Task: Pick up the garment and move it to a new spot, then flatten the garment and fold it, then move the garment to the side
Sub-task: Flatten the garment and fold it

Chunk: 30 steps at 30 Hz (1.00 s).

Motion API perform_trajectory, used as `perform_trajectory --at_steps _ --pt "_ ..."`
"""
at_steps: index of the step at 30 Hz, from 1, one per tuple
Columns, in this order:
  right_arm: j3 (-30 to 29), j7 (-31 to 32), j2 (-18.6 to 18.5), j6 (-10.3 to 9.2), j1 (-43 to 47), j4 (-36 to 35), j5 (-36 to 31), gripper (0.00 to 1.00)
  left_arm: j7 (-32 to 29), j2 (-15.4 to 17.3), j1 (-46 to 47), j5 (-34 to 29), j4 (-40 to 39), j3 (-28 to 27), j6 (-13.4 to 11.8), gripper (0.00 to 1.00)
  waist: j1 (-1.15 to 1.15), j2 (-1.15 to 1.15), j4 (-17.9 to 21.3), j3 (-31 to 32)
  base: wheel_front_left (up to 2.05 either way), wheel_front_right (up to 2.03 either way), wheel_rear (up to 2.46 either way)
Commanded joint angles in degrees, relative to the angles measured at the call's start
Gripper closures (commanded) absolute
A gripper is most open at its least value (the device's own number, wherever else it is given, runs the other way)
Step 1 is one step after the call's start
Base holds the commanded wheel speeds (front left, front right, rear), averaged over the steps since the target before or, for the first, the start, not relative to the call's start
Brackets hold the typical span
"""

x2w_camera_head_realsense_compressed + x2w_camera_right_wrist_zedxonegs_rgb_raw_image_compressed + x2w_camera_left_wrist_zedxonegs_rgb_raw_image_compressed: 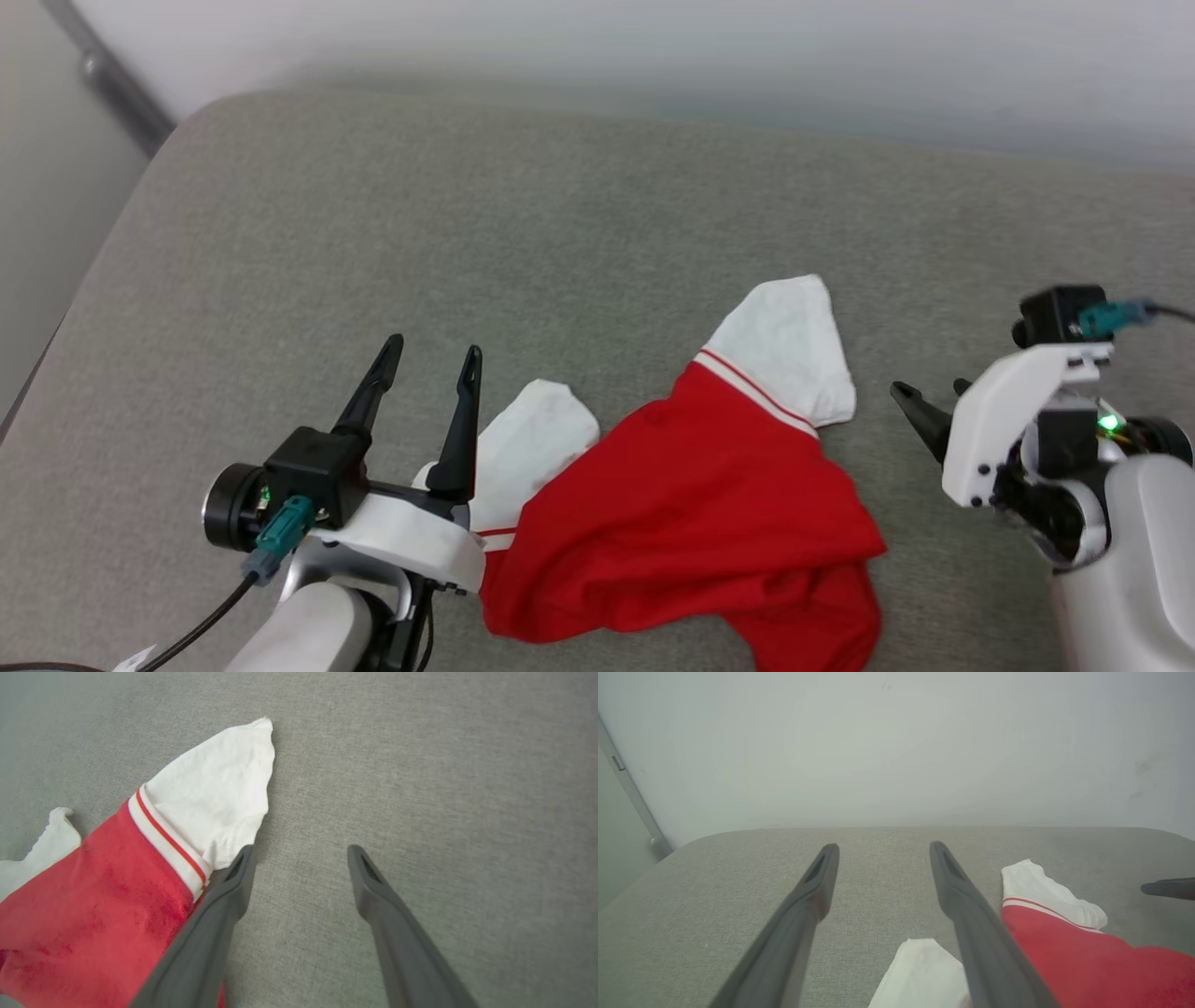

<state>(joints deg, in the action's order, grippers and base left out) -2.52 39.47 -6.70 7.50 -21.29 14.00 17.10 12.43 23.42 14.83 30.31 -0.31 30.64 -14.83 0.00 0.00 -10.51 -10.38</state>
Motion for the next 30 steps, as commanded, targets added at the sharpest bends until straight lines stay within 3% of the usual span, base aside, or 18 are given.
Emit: perform_trajectory --at_steps 1,5,14,15,23,27,30 --pt "0.46 1.68 -0.54 -0.02 -1.81 1.0 0.13 0.0 0.53 -0.55 1.12 -0.36 0.24 0.17 0.21 0.0 0.0 0.0 -2.72 -2.65 0.0 0.0 0.0" --pt "2.55 7.94 -1.17 -0.02 -7.01 5.74 0.74 0.0 1.03 -1.85 2.34 -0.04 1.77 0.73 1.35 0.0 0.0 0.0 -4.72 -4.29 0.0 0.0 0.0" --pt "5.42 12.1 -1.23 -0.04 -9.81 17.26 0.33 0.0 1.98 -3.59 4.24 -0.24 4.98 1.14 2.88 0.0 0.0 0.0 -6.61 -5.64 0.0 0.0 0.0" --pt "6.03 11.57 -0.77 -0.03 -10.07 17.98 0.87 1.0 2.08 -3.71 4.08 -0.24 5.52 1.05 2.93 0.0 0.0 0.0 -6.45 -5.25 0.0 0.0 0.0" --pt "9.53 3.82 -4.61 -0.02 -11.62 7.64 0.94 1.0 1.92 -2.74 1.39 0.51 6.61 0.47 2.18 0.0 0.0 0.0 -3.55 -1.34 0.0 0.0 0.0" --pt "6.06 2.46 -6.64 -0.03 -5.32 -4.39 -0.93 1.0 0.99 -1.56 -0.7 1.02 6.15 0.14 1.13 0.0 0.0 0.0 -0.77 1.77 0.0 0.0 0.0" --pt "2.74 3.43 -6.5 -0.03 -0.8 -9.15 -2.42 1.0 0.61 -1.13 -1.75 1.28 5.9 0.01 0.82 0.0 0.0 0.0 0.42 3.07 0.0 0.0 0.0"
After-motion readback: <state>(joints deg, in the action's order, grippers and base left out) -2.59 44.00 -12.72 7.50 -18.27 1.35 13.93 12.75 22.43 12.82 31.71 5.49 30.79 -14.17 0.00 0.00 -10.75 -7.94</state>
